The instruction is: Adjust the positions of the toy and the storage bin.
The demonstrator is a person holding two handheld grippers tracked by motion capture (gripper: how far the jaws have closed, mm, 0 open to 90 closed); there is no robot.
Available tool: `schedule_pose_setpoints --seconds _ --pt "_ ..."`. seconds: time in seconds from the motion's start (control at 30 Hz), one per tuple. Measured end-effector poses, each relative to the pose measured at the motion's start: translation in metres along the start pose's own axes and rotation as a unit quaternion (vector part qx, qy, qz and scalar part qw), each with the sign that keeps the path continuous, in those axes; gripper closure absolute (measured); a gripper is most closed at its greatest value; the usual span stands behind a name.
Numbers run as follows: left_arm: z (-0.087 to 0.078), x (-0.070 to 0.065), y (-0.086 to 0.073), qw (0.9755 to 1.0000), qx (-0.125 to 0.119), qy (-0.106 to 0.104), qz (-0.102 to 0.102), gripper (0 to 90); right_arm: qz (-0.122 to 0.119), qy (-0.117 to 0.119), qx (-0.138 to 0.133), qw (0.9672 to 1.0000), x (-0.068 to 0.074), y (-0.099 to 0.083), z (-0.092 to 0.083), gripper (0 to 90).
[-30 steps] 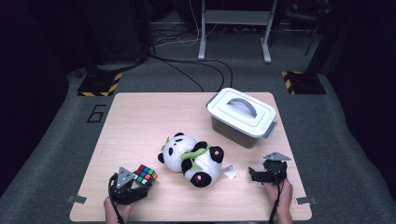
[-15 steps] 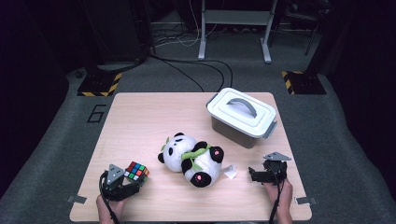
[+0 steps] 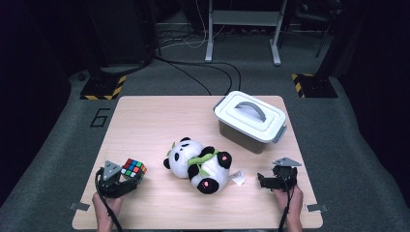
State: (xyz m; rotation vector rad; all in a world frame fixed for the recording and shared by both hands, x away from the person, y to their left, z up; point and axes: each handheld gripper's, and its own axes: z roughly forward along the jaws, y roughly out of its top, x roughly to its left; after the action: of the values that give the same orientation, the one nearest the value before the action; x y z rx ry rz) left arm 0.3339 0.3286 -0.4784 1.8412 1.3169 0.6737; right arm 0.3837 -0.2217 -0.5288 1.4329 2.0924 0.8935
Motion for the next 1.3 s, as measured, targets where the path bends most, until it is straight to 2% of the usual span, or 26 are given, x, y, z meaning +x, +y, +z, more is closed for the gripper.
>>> schedule_pose_setpoints --seconds 0.17,0.5,0.53,0.63,0.73,0.77,0.83,0.87,0.9,0.97,1.1,1.13,1.3 --pt "0.002 0.007 0.004 0.9999 -0.005 0.010 -0.002 34.2 0.000 0.000 0.000 1.0000 0.000 0.000 0.000 3.6" --pt "0.006 0.034 0.012 0.9991 0.004 0.042 -0.007 34.2 0.002 -0.001 0.000 1.0000 0.000 0.000 0.000 3.7" --pt "0.006 0.041 0.012 0.9988 0.004 0.047 -0.012 34.2 0.003 -0.001 0.000 1.0000 0.000 0.000 0.000 3.7" --pt "0.007 0.047 0.013 0.9984 0.004 0.053 -0.016 34.1 0.002 -0.001 0.000 1.0000 0.000 0.000 0.000 3.7" --pt "0.010 0.058 0.014 0.9975 0.001 0.065 -0.028 34.2 0.003 -0.001 0.000 1.0000 0.000 0.000 0.000 3.7" --pt "0.012 0.063 0.014 0.9974 0.001 0.068 -0.027 34.2 0.002 -0.001 0.000 1.0000 0.000 0.000 0.000 3.7" --pt "0.014 0.065 0.014 0.9970 -0.003 0.070 -0.034 34.2 0.002 -0.001 0.000 1.0000 0.000 0.000 0.000 3.7" --pt "0.016 0.072 0.016 0.9965 0.004 0.076 -0.034 34.2 0.002 -0.001 0.000 1.0000 0.000 0.000 0.000 3.7" --pt "0.016 0.072 0.016 0.9965 0.004 0.076 -0.034 34.2 0.002 -0.001 0.000 1.0000 0.000 0.000 0.000 3.7" --pt "0.019 0.080 0.019 0.9960 0.006 0.078 -0.043 34.2 0.002 -0.001 0.000 1.0000 0.000 0.000 0.000 3.7" --pt "0.024 0.088 0.021 0.9951 0.008 0.085 -0.050 34.2 0.001 -0.002 -0.001 1.0000 0.000 0.000 0.000 3.8" --pt "0.027 0.094 0.022 0.9947 0.008 0.086 -0.056 34.2 0.001 -0.002 -0.001 1.0000 0.000 0.000 0.000 3.8" --pt "0.035 0.101 0.023 0.9935 0.016 0.092 -0.064 34.2 0.001 -0.002 -0.001 1.0000 0.000 0.000 0.000 3.8"
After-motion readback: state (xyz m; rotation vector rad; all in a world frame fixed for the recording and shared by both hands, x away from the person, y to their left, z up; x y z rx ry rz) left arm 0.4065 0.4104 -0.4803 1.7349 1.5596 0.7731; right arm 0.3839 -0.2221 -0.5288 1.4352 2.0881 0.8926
